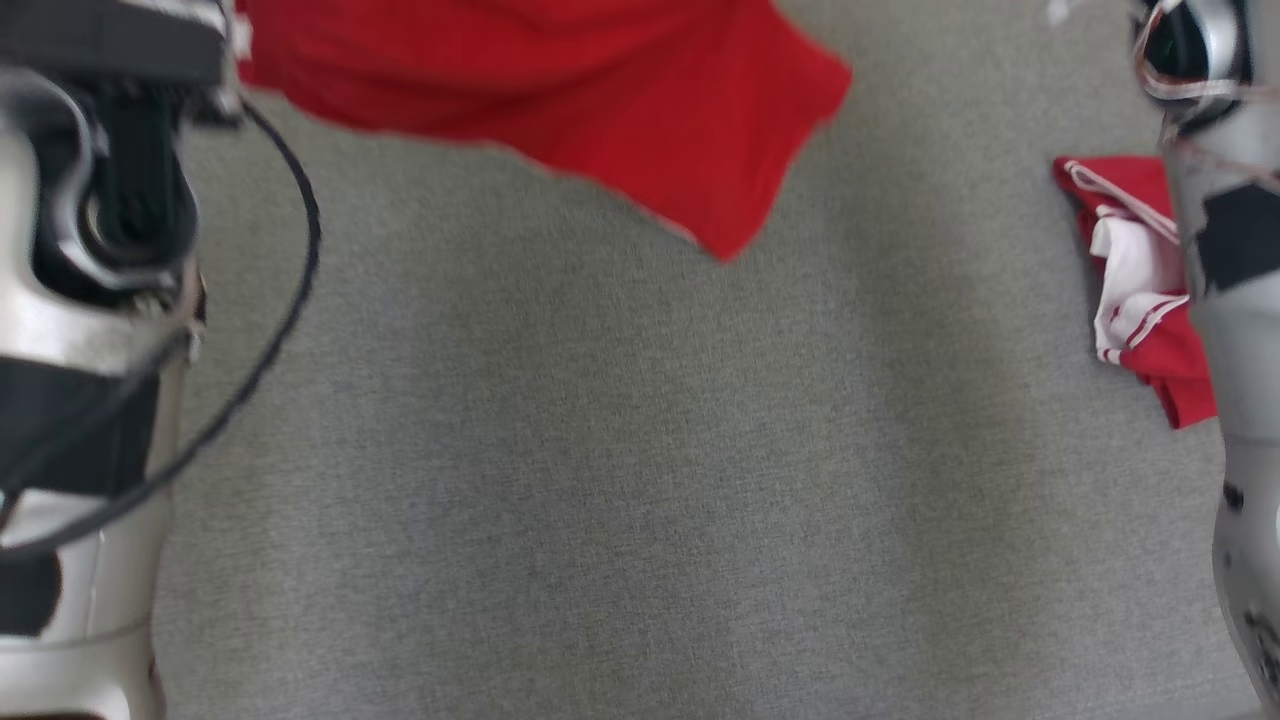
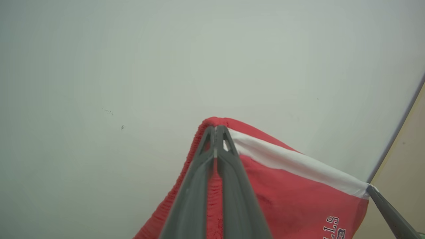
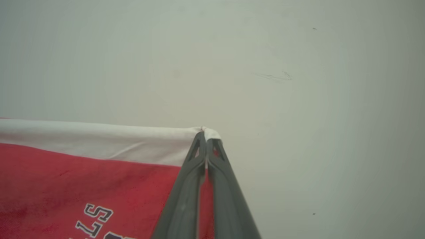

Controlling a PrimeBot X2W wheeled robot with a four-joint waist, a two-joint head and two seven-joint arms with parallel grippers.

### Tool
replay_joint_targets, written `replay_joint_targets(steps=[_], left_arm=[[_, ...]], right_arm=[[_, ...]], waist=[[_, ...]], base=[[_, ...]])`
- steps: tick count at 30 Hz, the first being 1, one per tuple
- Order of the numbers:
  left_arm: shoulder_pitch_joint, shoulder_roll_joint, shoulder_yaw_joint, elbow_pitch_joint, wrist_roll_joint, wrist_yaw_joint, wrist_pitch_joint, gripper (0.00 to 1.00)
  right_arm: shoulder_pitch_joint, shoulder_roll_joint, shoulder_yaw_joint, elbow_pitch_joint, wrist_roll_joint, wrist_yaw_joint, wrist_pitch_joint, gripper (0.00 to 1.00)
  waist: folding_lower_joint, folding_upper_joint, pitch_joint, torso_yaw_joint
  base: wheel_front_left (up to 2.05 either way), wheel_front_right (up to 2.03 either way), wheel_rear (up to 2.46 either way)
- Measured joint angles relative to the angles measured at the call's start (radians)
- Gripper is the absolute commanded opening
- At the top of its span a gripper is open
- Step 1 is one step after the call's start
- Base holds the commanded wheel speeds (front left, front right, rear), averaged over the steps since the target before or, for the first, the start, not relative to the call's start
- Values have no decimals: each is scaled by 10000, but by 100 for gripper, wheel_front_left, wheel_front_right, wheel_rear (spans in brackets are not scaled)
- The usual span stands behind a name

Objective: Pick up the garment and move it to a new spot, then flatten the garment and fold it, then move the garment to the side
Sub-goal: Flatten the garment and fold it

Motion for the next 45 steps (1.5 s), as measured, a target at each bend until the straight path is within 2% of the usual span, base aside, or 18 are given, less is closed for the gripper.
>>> replay_joint_targets(steps=[4, 7, 10, 12, 17, 21, 25, 29, 35, 40, 45], left_arm=[[-1189, -215, 290, 374, 345, 151, -800, 0], [-1925, -401, 514, 589, 640, 217, -1198, 0], [-2509, -583, 846, 685, 901, 84, -1360, 0], [-2672, -727, 1035, 669, 1012, -54, -1404, 0], [-2148, -802, 1227, 802, 1262, -428, -1438, 0], [-991, -982, 1290, 865, 1308, -663, -1442, 0], [-221, -922, 683, 558, 1064, -696, -1442, 0], [982, -431, -293, -75, 485, -719, -1411, 0], [2910, 159, -1126, -813, -437, -719, -1310, 0], [4466, 435, -1799, -1108, -941, -719, -1313, 0], [5692, 456, -2196, -1129, -1154, -719, -1367, 0]], right_arm=[[-1184, 445, -803, 817, -1035, 0, -1150, 0], [-2045, 706, -1546, 1158, -1965, 0, -1609, 0], [-2541, 961, -2376, 920, -3047, 2, -1760, 0], [-2696, 1099, -2581, 332, -3774, 2, -1776, 0], [-1831, 1248, -2092, 150, -4740, 2, -1797, 0], [-878, 997, -857, 113, -4836, 2, -1797, 0], [-175, 418, 313, -127, -4140, 0, -1797, 0], [822, -316, 1791, -301, -2823, 2, -1772, 0], [2418, -1944, 3195, -1799, 88, 2, -380, 0], [4175, -3390, 3055, -3369, 1816, 0, 1116, 0], [6086, -4038, 2677, -4719, 3350, 0, 1942, 0]], waist=[[0, 1, 630, -100], [0, 1, 996, -149], [0, 0, 1291, -180], [-1, 0, 1485, -193], [-2, -1, 2030, -212], [-2, -1, 2471, -214], [0, 0, 2579, -129], [-3, -1, 2341, -60], [-4, -2, 1687, 101], [-6, -3, 1008, 258], [-6, -3, 292, 421]], base=[[0, 0, 0], [0, 0, 0], [0, 0, 0], [0, 0, 0], [0, 0, 0], [0, 0, 0], [0, 0, 0], [0, 0, 0], [0, 0, 0], [0, 0, 0], [0, 0, 0]])
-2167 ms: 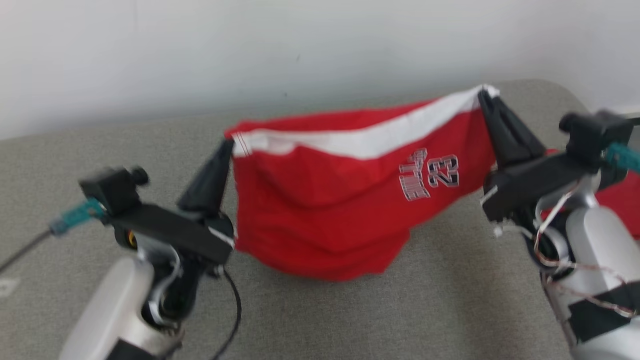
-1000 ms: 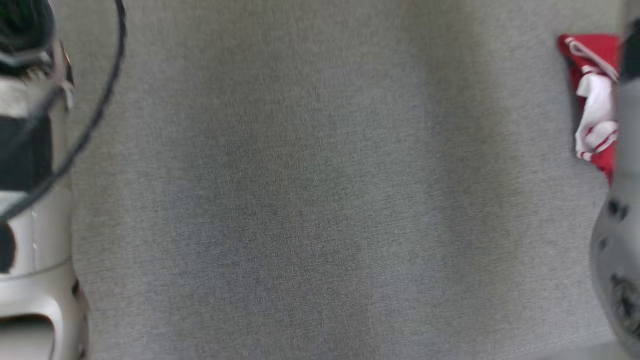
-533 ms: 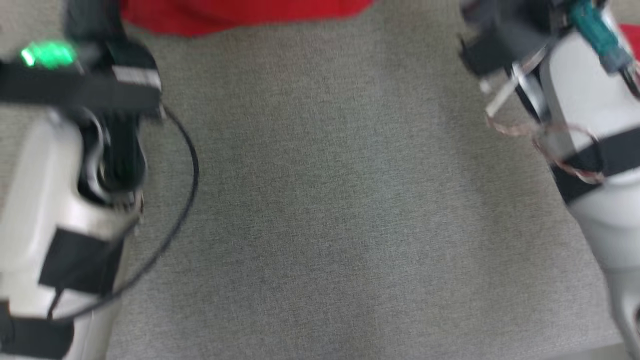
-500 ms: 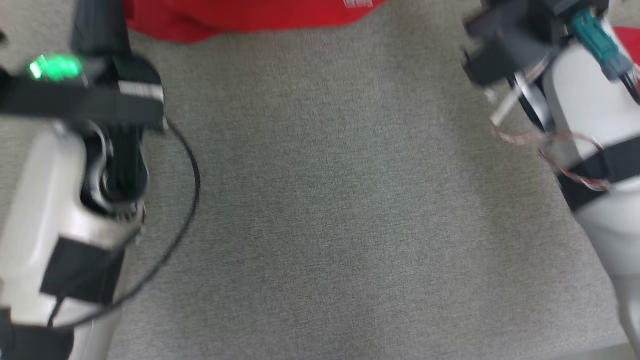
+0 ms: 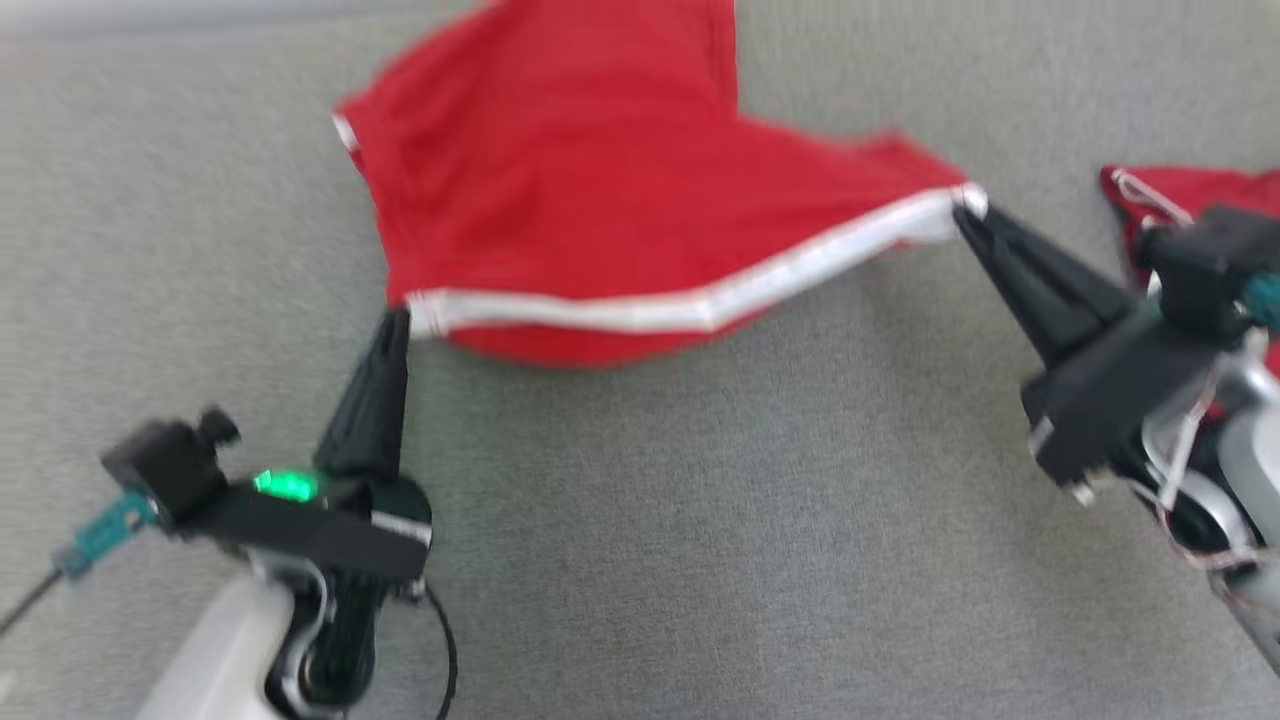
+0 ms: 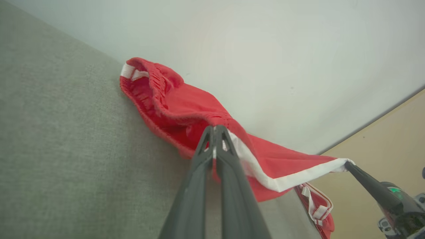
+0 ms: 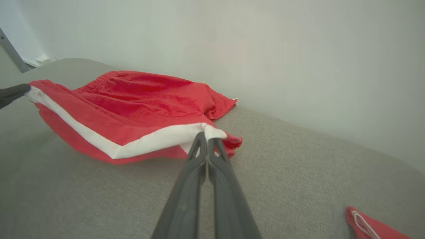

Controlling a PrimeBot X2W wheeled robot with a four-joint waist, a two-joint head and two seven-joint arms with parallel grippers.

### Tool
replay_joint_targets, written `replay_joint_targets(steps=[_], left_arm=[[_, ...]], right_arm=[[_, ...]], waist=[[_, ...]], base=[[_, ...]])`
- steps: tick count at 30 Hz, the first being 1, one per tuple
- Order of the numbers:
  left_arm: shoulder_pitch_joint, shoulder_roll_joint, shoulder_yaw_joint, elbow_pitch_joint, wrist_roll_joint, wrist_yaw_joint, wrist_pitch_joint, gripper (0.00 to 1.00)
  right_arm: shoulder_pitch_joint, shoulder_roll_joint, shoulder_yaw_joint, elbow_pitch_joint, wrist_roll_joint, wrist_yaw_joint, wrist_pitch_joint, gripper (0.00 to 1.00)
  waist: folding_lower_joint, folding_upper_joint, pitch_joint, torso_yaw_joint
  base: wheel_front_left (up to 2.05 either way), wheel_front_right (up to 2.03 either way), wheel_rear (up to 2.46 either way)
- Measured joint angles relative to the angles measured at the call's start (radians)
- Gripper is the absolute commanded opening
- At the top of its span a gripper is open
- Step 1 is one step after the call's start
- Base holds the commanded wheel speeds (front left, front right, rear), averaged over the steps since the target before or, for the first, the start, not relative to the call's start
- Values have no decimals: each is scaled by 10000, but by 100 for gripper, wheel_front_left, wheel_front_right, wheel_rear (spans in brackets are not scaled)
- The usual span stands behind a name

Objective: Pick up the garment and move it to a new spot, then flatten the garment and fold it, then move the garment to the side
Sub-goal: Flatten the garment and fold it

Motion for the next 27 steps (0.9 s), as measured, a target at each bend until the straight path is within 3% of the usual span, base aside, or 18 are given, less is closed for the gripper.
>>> replay_joint_targets(steps=[4, 11, 17, 22, 27], left_arm=[[918, -104, 63, 121, -125, 0, -44, 0], [2319, -244, -276, 65, -268, 0, -48, 0], [3195, -226, -481, 27, -280, 17, -8, 0], [3809, 92, -920, 13, -171, 169, 514, 0], [4403, 523, -1298, -255, -132, 431, 1208, 0]], right_arm=[[1243, -585, -428, -339, 662, -2, 554, 0], [3212, -813, -1187, -849, 1820, 0, 2111, 0], [4872, -769, -2508, -1323, 1906, 0, 3797, 0], [6547, -196, -3845, -1952, 1691, 0, 5685, 0], [8024, 834, -5181, -2792, 1250, 0, 7685, 0]], waist=[[-1, 0, -596, 101], [0, -1, -1670, 235], [0, 0, -2476, 331], [1, 0, -2955, 417], [1, 0, -3193, 472]], base=[[0, 0, 0], [0, 0, 0], [0, 0, 0], [0, 0, 0], [0, 0, 0]])
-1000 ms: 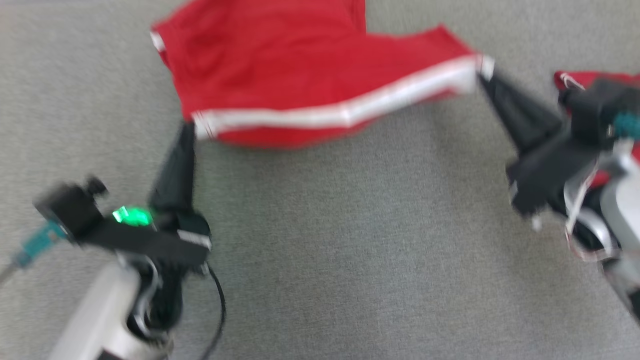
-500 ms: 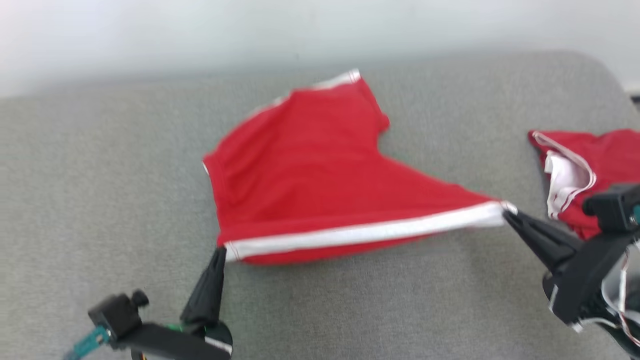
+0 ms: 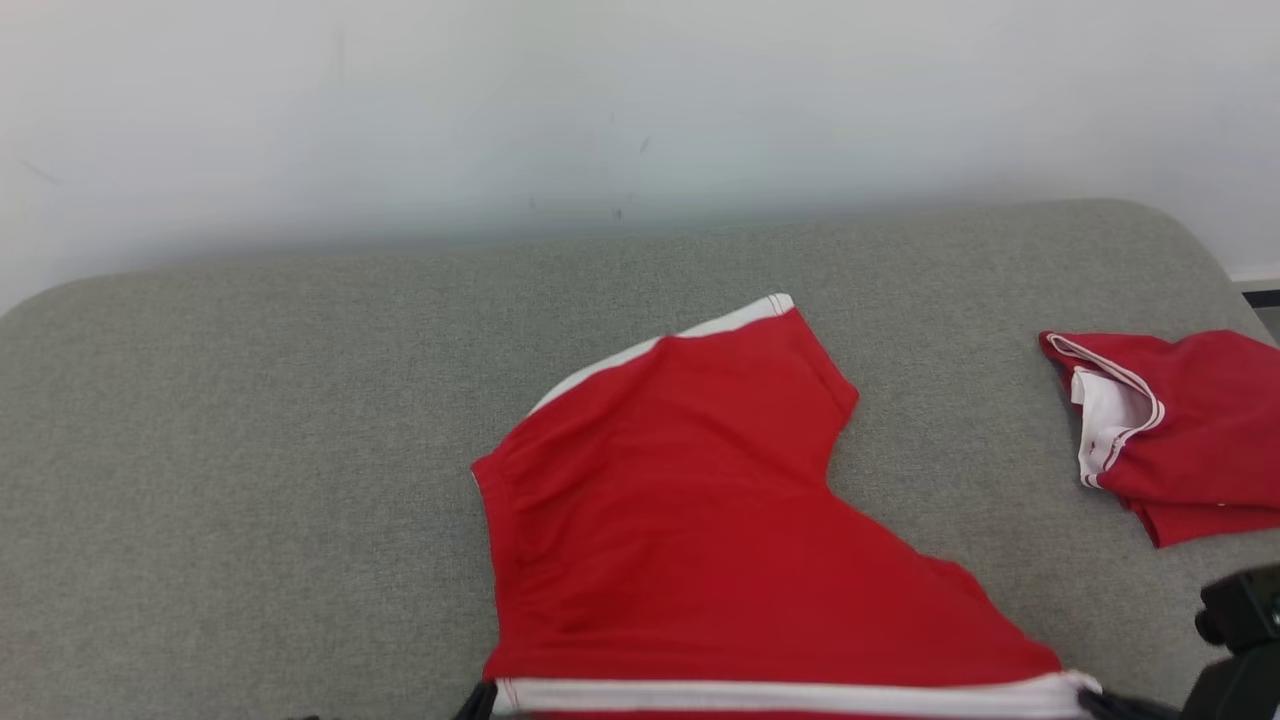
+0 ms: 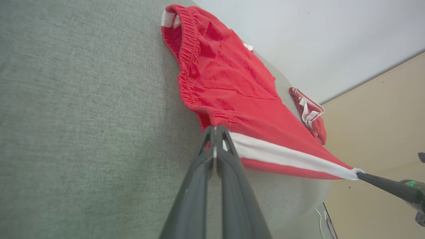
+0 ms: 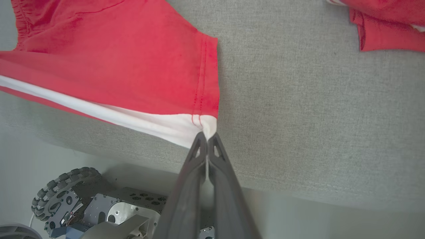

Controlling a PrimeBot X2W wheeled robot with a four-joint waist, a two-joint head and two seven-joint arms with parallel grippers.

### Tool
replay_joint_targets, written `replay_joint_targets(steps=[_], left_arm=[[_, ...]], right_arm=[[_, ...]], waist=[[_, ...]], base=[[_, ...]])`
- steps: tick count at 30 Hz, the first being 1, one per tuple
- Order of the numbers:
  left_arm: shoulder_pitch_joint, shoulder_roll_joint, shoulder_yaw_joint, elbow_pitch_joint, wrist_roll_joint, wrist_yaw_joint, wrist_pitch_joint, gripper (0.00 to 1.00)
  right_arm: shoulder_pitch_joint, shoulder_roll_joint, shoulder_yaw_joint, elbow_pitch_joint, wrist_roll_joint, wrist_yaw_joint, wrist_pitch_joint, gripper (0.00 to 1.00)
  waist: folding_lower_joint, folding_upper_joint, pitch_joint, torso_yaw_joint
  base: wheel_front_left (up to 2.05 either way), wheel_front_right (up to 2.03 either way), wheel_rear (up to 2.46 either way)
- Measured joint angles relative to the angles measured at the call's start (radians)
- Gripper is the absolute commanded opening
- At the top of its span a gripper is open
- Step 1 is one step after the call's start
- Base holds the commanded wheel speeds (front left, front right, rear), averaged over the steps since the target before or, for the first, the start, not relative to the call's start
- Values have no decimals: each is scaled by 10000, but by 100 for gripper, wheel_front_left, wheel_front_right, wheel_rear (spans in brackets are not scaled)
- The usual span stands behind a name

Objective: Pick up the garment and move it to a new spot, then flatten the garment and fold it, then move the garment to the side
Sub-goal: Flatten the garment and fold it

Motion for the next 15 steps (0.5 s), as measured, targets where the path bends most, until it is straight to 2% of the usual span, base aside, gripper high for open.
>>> replay_joint_targets(steps=[5, 11, 15], left_arm=[[525, 468, -184, -320, -75, 324, 614, 0], [944, 909, -397, -671, -81, 736, 1210, 0], [1088, 988, -345, -1058, -81, 859, 1168, 0]], right_arm=[[852, 1078, -972, -853, -562, 0, 1448, 0], [1537, 1787, -1720, -1574, -878, 0, 2757, 0], [1574, 1973, -2082, -2268, -1235, 0, 2721, 0]], waist=[[1, 0, -24, 34], [2, 1, -43, 90], [1, 1, -65, 154]], base=[[0, 0, 0], [0, 0, 0], [0, 0, 0]])
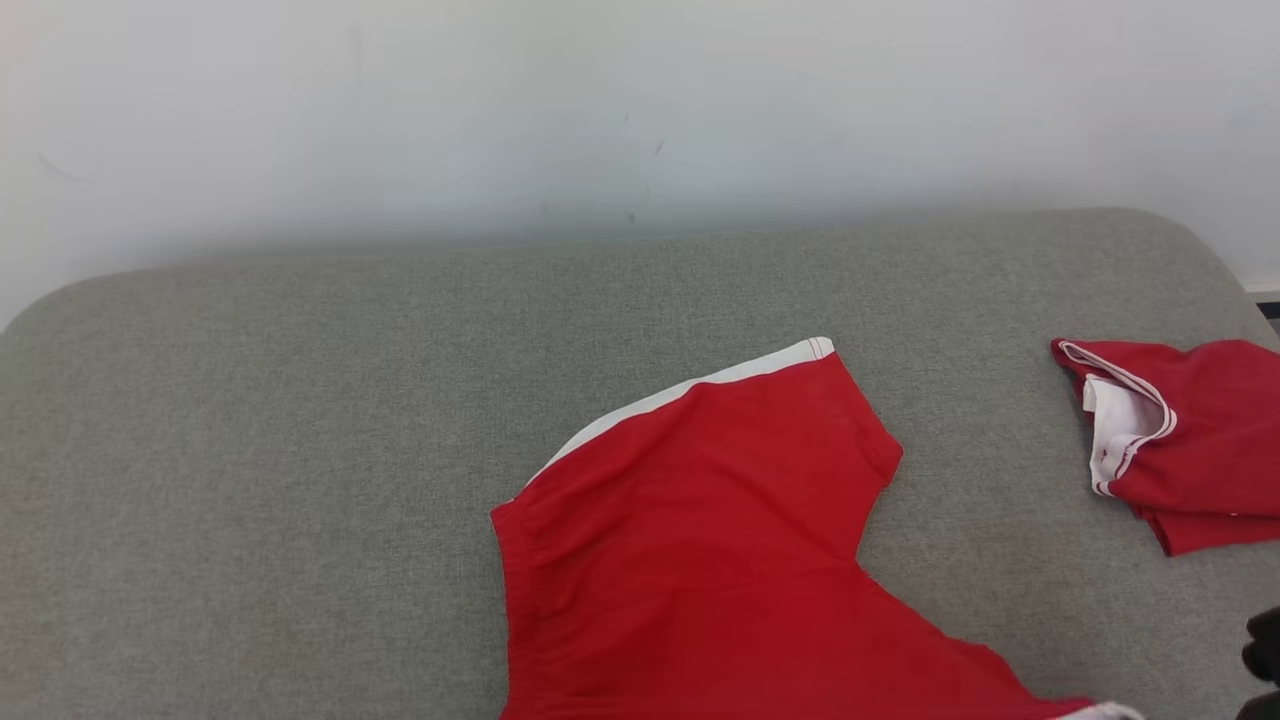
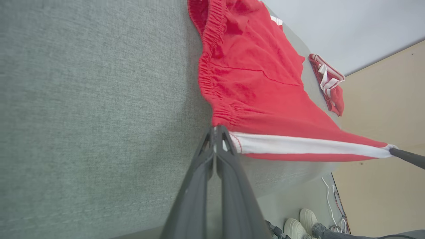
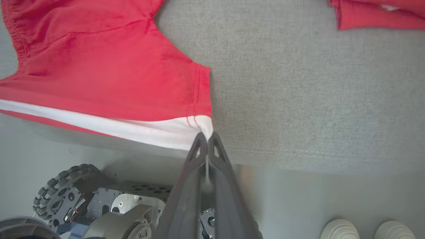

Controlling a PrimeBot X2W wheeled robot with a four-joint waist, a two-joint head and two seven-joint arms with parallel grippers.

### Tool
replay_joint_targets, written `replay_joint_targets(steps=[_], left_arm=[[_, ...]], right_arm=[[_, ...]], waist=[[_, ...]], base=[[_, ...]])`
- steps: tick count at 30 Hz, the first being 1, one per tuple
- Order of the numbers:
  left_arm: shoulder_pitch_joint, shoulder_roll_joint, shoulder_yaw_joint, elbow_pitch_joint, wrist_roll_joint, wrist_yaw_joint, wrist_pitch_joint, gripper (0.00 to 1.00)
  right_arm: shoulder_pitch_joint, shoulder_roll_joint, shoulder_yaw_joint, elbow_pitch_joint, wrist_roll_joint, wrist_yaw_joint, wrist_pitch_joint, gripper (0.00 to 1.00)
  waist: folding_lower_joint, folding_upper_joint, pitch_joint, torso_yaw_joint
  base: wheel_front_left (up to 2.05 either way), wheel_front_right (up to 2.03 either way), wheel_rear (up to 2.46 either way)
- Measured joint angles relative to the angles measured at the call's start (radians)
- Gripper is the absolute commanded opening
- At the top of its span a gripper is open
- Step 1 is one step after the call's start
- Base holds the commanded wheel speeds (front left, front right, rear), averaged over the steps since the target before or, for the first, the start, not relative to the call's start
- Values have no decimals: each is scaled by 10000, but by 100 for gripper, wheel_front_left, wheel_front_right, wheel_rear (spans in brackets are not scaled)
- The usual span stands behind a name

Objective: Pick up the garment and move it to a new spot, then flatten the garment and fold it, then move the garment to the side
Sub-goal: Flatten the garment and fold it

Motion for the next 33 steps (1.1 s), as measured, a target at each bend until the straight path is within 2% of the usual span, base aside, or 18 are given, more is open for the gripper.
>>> replay_joint_targets(steps=[5, 9, 14, 24, 33], left_arm=[[-238, -169, 109, -150, 71, -12, -288, 0], [-779, -410, 226, -98, 128, -144, -512, 0], [-1594, -794, 414, 282, 169, -174, -752, 0], [-3717, -1465, 445, 1317, 807, -84, -963, 0], [-5461, -2176, 265, 2123, 1300, 50, -943, 0]], right_arm=[[-906, -395, 334, -54, -435, 2, -1204, 0], [-1980, -750, 909, 570, -719, 2, -2165, 0], [-3610, -1151, 1852, 1837, -955, 2, -3473, 0], [-7168, -1402, 3624, 5147, -1241, 2, -5795, 0], [-9407, -1547, 4571, 7338, -1246, 0, -6920, 0]], waist=[[0, 1, 58, 54], [1, 0, 183, 114], [2, 1, 414, 226], [3, 2, 1174, 671], [3, 2, 2005, 1218]], base=[[0, 0, 0], [0, 0, 0], [0, 0, 0], [0, 0, 0], [0, 0, 0]])
